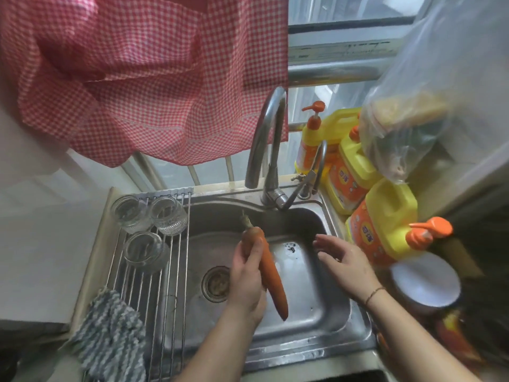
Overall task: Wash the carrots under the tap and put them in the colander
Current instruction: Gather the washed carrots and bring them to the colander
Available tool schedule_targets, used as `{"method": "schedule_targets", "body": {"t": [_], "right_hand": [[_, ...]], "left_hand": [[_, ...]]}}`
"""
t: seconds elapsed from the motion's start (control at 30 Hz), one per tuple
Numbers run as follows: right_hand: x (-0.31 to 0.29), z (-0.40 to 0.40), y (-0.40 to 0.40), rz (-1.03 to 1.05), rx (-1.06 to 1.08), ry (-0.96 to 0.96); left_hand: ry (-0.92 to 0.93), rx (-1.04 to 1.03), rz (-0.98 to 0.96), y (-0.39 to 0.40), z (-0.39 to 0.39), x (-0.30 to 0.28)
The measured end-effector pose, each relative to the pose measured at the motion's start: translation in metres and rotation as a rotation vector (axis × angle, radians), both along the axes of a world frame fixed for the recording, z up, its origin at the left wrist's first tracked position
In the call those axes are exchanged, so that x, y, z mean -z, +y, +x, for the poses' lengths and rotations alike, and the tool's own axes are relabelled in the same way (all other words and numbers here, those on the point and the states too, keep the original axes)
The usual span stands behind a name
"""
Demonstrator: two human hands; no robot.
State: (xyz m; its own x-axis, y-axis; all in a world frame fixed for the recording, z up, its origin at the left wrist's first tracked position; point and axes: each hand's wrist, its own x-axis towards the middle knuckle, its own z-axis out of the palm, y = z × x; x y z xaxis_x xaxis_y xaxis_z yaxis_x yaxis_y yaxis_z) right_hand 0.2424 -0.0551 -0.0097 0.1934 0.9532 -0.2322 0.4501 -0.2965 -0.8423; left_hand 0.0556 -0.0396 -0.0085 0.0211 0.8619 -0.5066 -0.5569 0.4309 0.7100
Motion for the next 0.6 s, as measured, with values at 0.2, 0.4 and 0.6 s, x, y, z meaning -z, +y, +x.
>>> {"method": "schedule_targets", "body": {"t": [0.2,0.4,0.6], "right_hand": [[0.002,0.012,-0.126,0.141,0.331,-0.241],[0.026,0.054,-0.205,-0.158,0.284,-0.623],[0.049,0.080,-0.215,-0.419,0.127,-0.589]], "left_hand": [[-0.048,0.338,-0.152,-0.043,0.047,0.033],[0.081,0.673,-0.329,-0.112,0.106,0.063],[0.103,0.647,-0.423,-0.155,0.139,0.079]]}}
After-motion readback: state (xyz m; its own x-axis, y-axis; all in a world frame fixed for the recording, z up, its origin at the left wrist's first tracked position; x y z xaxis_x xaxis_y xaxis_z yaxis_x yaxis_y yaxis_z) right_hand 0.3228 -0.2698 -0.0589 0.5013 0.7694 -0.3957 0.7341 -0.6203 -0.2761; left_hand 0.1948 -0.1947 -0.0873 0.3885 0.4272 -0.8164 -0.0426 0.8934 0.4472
